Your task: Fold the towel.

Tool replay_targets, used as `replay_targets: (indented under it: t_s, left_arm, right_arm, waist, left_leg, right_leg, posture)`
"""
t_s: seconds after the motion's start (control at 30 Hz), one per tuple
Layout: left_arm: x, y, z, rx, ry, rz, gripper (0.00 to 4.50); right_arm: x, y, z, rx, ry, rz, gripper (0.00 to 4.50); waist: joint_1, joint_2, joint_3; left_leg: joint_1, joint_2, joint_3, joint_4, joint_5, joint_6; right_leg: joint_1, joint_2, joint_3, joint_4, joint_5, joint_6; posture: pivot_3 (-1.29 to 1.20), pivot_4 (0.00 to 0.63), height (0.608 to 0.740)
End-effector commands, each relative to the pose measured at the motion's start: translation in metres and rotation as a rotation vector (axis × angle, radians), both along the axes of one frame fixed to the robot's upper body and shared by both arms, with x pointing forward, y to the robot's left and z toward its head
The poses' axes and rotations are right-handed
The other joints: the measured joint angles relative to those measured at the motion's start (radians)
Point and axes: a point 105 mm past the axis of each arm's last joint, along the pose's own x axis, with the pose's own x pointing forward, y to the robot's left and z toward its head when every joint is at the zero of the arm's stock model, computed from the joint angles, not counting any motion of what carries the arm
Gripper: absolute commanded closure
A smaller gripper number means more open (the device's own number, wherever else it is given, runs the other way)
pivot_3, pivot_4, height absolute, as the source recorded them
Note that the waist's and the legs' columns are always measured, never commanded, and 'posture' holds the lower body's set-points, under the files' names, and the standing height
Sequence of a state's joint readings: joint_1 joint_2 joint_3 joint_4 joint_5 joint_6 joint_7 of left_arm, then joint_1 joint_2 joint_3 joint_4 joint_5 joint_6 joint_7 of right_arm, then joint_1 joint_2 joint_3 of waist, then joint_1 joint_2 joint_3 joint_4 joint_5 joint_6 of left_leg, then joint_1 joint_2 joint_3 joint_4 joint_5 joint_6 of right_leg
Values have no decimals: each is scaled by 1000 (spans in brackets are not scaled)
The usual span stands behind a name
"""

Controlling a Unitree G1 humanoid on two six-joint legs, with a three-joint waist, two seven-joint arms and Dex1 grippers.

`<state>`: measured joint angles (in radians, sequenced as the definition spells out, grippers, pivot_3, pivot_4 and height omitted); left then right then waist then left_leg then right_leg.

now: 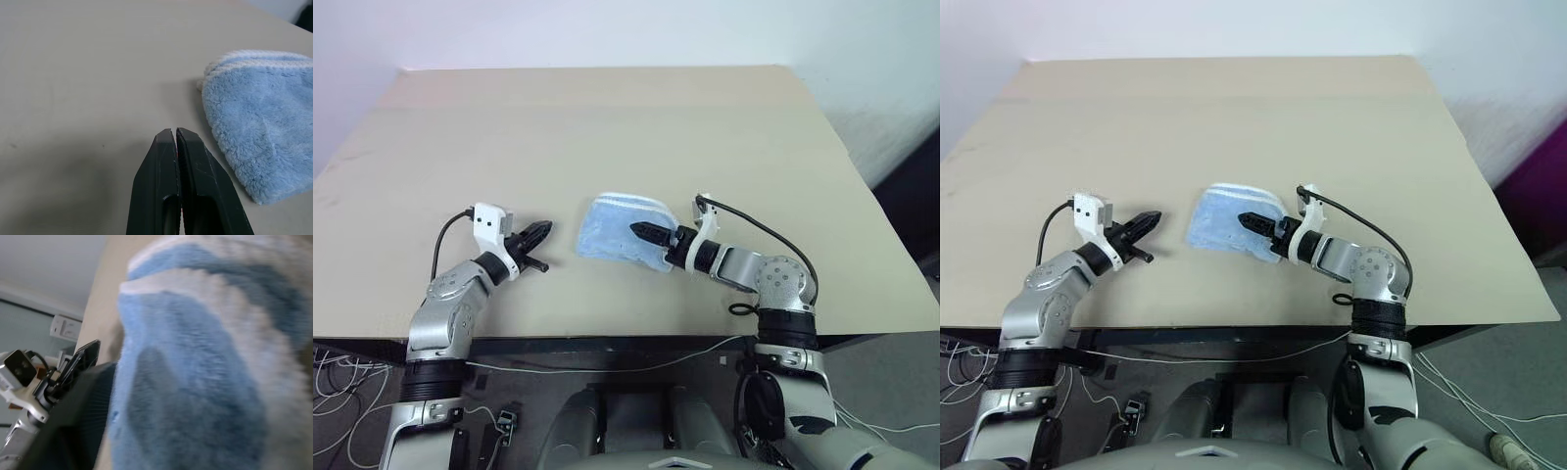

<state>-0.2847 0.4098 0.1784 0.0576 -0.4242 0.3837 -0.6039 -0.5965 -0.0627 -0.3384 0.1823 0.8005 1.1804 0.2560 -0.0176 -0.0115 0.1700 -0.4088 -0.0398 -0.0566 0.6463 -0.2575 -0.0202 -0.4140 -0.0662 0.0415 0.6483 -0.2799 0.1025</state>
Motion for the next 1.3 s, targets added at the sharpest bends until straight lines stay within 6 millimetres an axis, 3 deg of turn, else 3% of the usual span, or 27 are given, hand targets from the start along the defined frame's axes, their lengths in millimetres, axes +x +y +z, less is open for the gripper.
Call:
replay_targets:
  t_s: [0.03,0.27,0.3,0.4,0.6,0.73,0.93,1.07,1.3]
  left_arm:
    - [-3,0,13,9,-64,2,4363]
    - [-1,-7,10,6,-55,-12,4363]
    - [-1,-10,9,6,-53,-24,4363]
    - [0,-18,8,1,-50,-47,4363]
    - [5,-33,8,-9,-48,-99,4363]
    - [10,-42,9,-13,-45,-127,4363]
    - [12,-58,5,-26,-38,-170,4363]
    - [11,-64,4,-28,-35,-185,4363]
    - [9,-63,2,-31,-30,-180,4363]
  right_arm:
    - [2,-3,17,46,-46,-10,2017]
    - [-2,-11,38,134,-115,-37,4467]
    - [-3,-16,42,150,-130,-57,4488]
    - [-1,-38,53,163,-174,-153,4488]
    - [14,-145,85,188,-266,-597,4488]
    - [4,-203,78,126,-212,-859,4488]
    - [-15,-218,32,27,-8,-989,4488]
    - [-20,-224,20,40,51,-1049,4488]
    - [-22,-230,24,91,40,-1079,2265]
  waist:
    - [0,0,0]
    - [1,0,0]
    - [2,0,0]
    - [3,0,0]
    - [7,0,0]
    - [4,0,0]
    - [-1,1,0]
    - [1,1,0]
    - [3,1,0]
  left_leg:
    - [0,0,0,0,0,0]
    - [0,0,0,0,0,0]
    - [0,0,0,0,0,0]
    - [0,0,0,0,0,0]
    - [-1,-1,0,0,0,0]
    - [-1,-1,0,0,0,0]
    - [-1,1,3,0,0,0]
    - [-1,1,3,1,0,0]
    - [-1,1,3,1,0,1]
  right_leg:
    - [0,0,0,0,0,0]
    - [0,0,0,0,0,0]
    - [0,0,0,0,0,0]
    - [0,0,0,0,0,0]
    - [0,0,0,0,0,0]
    - [0,1,0,0,0,0]
    - [0,1,2,0,0,0]
    - [0,2,2,1,0,0]
    - [0,2,2,1,0,0]
  posture:
    - [0,150,740]
    - [0,150,740]
    - [0,150,740]
    - [0,150,740]
    - [0,150,740]
    - [0,150,740]
    - [0,150,740]
    - [0,150,740]
    - [0,150,740]
